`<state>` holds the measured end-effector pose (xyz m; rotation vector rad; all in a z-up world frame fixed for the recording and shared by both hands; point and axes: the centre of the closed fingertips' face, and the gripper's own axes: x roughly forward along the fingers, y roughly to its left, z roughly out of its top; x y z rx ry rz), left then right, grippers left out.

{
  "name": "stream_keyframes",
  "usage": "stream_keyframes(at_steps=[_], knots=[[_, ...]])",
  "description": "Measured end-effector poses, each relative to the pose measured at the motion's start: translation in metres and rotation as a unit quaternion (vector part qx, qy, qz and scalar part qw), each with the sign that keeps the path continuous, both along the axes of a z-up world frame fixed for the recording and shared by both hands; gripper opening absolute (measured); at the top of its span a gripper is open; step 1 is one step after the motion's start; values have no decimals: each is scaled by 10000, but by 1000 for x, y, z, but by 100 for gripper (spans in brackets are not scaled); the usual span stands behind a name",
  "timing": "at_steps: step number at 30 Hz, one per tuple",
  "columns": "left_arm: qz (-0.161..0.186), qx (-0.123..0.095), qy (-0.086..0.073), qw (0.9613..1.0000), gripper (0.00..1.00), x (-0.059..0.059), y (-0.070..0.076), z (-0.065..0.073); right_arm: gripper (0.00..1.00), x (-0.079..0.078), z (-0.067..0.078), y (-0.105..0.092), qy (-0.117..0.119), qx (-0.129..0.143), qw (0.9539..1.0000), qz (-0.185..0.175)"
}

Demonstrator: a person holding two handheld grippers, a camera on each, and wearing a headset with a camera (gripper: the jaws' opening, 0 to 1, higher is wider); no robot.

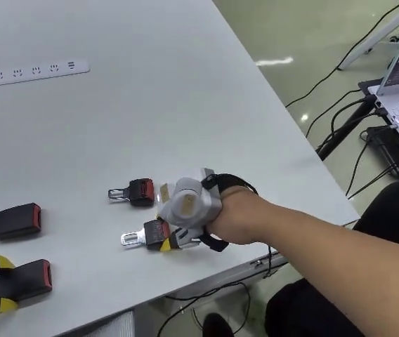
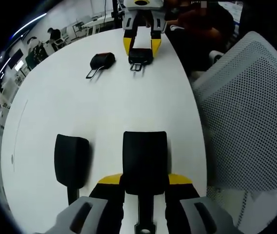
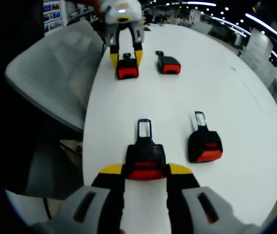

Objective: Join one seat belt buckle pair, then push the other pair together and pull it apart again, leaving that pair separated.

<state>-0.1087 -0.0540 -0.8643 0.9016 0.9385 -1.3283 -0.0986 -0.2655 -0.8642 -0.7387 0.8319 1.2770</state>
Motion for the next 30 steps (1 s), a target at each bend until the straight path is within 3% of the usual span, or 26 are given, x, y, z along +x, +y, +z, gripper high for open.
stream_keyframes(at_steps=[10, 30], knots=[[28, -32, -4, 10000, 33, 0, 0, 0, 32, -8, 1, 41, 19, 206, 9998, 0], [48, 71, 0, 10000, 33, 0, 0, 0, 32, -12, 2, 94, 52, 474, 9988, 85]])
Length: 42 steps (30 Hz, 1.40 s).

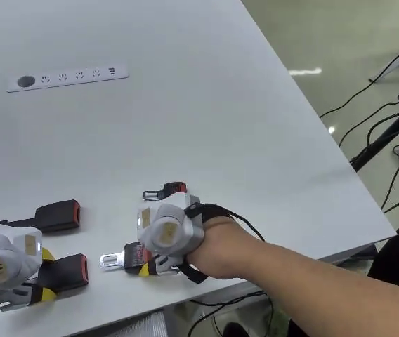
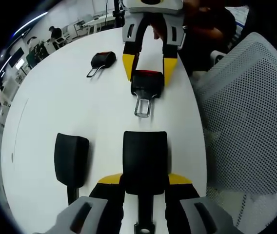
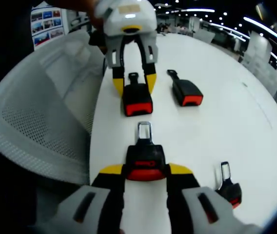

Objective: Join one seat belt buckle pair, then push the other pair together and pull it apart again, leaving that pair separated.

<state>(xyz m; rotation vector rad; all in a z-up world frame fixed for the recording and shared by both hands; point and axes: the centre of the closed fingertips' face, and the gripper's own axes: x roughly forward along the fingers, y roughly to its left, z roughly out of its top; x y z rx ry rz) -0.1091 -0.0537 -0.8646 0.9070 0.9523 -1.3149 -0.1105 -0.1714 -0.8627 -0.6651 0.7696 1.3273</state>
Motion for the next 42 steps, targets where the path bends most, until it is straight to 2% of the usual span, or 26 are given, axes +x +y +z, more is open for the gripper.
stream_keyframes(at_steps=[19, 30, 35, 42], knots=[[11, 127, 6, 9999, 33, 0, 0, 1, 32, -1, 0, 21, -187, -165, 9994, 244], [-88, 107, 33, 9999, 32, 1, 1, -1, 31, 3, 0, 33, -175, 53, 9996, 225], [-97, 59, 26, 9999, 32, 3, -1, -1, 30, 4, -1, 34, -57, 195, 9998, 52], [-125, 21, -4, 9999, 31, 6, -1, -2, 29, 5, 1, 41, -63, 132, 9997, 192]])
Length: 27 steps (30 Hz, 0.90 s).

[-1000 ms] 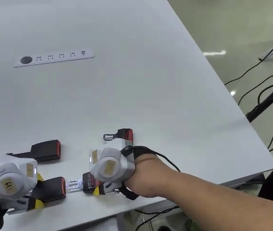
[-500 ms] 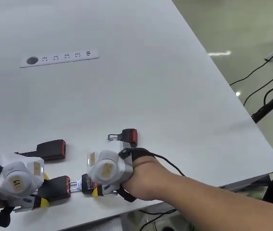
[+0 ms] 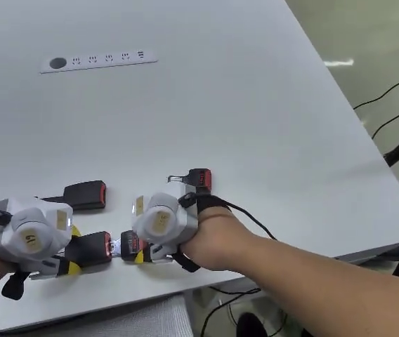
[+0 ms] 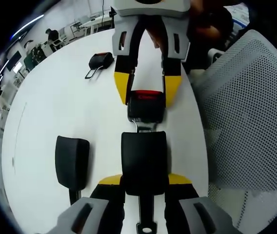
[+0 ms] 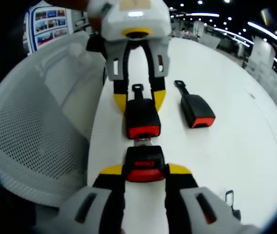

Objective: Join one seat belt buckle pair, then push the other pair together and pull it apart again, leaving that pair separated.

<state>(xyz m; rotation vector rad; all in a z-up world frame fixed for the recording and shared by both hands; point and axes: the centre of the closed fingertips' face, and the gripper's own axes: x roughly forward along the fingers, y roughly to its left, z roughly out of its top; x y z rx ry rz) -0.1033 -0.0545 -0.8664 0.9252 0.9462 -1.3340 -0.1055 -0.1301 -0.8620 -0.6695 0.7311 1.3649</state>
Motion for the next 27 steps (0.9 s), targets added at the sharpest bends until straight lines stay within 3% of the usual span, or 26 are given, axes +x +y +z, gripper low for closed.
stream_keyframes(at_steps=[5, 9, 16, 20, 27], knots=[[-70, 10, 3, 10000, 31, 0, -1, 0, 28, 0, 2, 1, -13, 23, 10000, 47], [-196, 103, -32, 9997, 30, 0, -2, 0, 28, -2, 2, 16, -101, 63, 9999, 105], [-173, 128, 9, 9998, 31, -1, 0, -1, 28, -4, 2, 9, -65, 43, 9999, 68], [-58, -1, 71, 10000, 30, -1, 1, 0, 28, -4, 1, 7, -60, 45, 9999, 70], [-42, 96, 55, 9999, 30, -2, 1, 0, 28, -5, 1, 5, -25, -23, 9999, 103]])
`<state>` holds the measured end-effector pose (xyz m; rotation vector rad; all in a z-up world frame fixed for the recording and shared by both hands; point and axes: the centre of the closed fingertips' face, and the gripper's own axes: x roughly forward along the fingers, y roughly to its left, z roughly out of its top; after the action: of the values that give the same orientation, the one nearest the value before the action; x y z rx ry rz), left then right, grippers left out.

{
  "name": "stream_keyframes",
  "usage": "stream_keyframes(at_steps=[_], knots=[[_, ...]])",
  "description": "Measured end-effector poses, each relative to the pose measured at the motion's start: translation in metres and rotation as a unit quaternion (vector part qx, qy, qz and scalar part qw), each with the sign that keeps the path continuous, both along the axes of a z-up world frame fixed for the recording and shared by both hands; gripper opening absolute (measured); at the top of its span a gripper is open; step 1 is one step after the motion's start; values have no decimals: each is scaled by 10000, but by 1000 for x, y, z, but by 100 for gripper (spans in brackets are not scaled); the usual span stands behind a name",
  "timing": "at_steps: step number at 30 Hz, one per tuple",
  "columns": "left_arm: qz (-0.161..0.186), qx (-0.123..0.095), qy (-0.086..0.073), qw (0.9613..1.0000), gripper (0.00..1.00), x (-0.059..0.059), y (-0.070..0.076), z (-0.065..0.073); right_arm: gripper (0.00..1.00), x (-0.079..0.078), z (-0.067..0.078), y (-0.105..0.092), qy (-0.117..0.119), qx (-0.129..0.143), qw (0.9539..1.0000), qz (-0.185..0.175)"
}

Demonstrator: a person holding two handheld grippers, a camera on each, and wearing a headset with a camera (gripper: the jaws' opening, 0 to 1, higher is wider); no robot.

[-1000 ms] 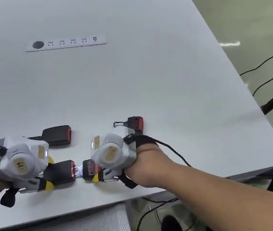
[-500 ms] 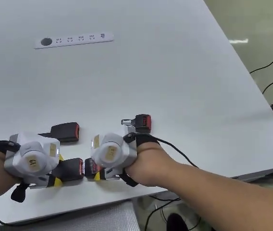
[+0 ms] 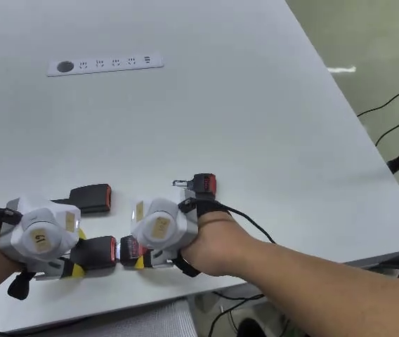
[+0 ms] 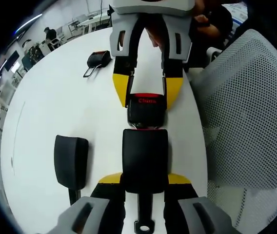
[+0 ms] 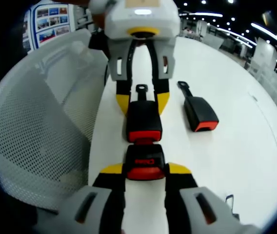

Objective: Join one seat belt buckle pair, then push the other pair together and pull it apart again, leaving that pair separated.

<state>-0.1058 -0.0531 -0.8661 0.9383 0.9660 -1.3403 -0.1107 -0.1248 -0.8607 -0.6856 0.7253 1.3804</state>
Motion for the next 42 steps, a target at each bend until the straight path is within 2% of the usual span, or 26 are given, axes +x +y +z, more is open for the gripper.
stream_keyframes(at_steps=[5, 6, 11, 13, 15, 16, 19, 20, 22, 24, 26, 30, 33, 37, 40, 42], knots=[[-81, 71, 54, 9999, 31, -1, -1, 1, 31, 1, 0, 1, 46, 32, 10000, 25], [-160, 79, 3, 9998, 32, 0, -1, 0, 31, 0, 1, 0, 57, 66, 9999, 51], [-127, 123, -48, 9998, 33, 0, 0, 0, 33, -3, 2, -3, 58, 117, 9998, 165], [-176, 141, -145, 9996, 34, 1, 1, 1, 35, -1, 4, -7, 5, 82, 9999, 114], [-101, 34, -168, 9998, 34, 1, -1, 8, 35, 0, 11, -9, 2, 160, 9998, 70], [-12, -88, -192, 9998, 34, 3, -3, 14, 36, 0, 16, -12, -7, 190, 9998, 61], [-46, -109, -285, 9995, 37, 7, 3, 28, 35, -3, 23, -20, -10, 187, 9998, 95], [-54, -101, -312, 9994, 40, 9, 5, 31, 35, -2, 29, -25, -79, 188, 9997, 101], [92, -193, -448, 9988, 40, 21, 9, 39, 36, 6, 39, -33, -143, 245, 9996, 15], [233, -259, -474, 9983, 40, 30, 11, 45, 37, 18, 46, -43, -166, 306, 9993, -160], [271, -285, -575, 9976, 42, 44, 15, 48, 39, 31, 44, -57, -237, 257, 9991, -220], [316, -165, -695, 9969, 45, 70, 21, 43, 38, 57, 38, -83, -357, 106, 9981, -486], [446, -146, -651, 9968, 46, 83, 21, 39, 38, 75, 38, -102, -406, 49, 9968, -681], [393, -47, -604, 9974, 50, 95, 16, 28, 40, 95, 33, -125, -426, -82, 9952, -872], [347, -31, -541, 9979, 50, 103, 9, 20, 42, 103, 24, -135, -386, -219, 9948, -917], [337, -5, -483, 9983, 50, 106, 6, 14, 44, 104, 15, -140, -227, -355, 9946, -948]])
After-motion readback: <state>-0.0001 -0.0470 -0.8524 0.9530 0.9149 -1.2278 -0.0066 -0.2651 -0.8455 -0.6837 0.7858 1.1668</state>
